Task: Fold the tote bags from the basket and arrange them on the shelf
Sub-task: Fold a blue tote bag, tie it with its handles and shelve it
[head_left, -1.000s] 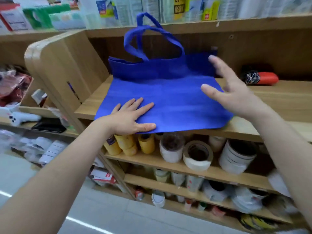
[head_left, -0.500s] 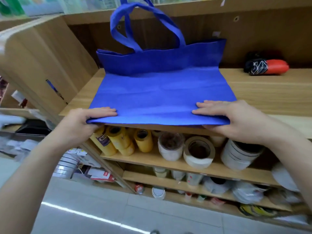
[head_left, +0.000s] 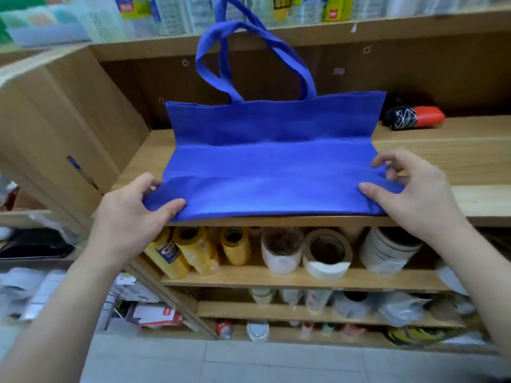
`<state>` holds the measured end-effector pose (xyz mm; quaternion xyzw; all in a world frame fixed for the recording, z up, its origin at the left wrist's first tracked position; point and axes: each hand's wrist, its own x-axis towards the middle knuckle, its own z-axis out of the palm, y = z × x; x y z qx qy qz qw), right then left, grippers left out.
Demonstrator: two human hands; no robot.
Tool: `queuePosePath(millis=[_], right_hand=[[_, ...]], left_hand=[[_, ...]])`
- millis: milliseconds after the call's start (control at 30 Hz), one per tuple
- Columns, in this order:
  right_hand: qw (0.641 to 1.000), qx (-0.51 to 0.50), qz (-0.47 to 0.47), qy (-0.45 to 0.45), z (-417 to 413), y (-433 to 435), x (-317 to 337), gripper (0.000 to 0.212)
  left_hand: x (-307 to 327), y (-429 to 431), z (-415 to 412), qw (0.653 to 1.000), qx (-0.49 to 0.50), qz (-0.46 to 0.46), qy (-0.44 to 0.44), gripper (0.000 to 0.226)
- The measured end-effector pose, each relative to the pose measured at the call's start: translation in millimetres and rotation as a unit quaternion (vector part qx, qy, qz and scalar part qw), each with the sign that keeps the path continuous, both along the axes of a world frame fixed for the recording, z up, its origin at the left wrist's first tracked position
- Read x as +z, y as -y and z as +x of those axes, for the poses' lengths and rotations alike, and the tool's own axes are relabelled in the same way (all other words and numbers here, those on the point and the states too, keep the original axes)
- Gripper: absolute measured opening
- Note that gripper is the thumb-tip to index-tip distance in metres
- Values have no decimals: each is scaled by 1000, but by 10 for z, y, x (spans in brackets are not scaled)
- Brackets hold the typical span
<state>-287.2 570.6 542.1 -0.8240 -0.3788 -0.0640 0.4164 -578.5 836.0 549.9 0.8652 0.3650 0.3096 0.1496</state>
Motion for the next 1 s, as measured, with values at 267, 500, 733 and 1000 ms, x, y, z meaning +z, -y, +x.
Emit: queuePosePath(millis=[267,500,733,1000], right_hand=[[925,88,-217,298,-124,-85,-1,43],[915,222,-316,120,21,58,124,74],[935,264,-171,-161,210,267,379,42],[980,59,36,-186,148,111,184,17]], left_hand=[[37,-158,82,930,-227,150,-246,46],[41,-330,-78,938,-269,22,-217,73],[204,-386,-279,932,-220,-284,-41,59],[98,-249,-20,924,-73,-341,154,12]])
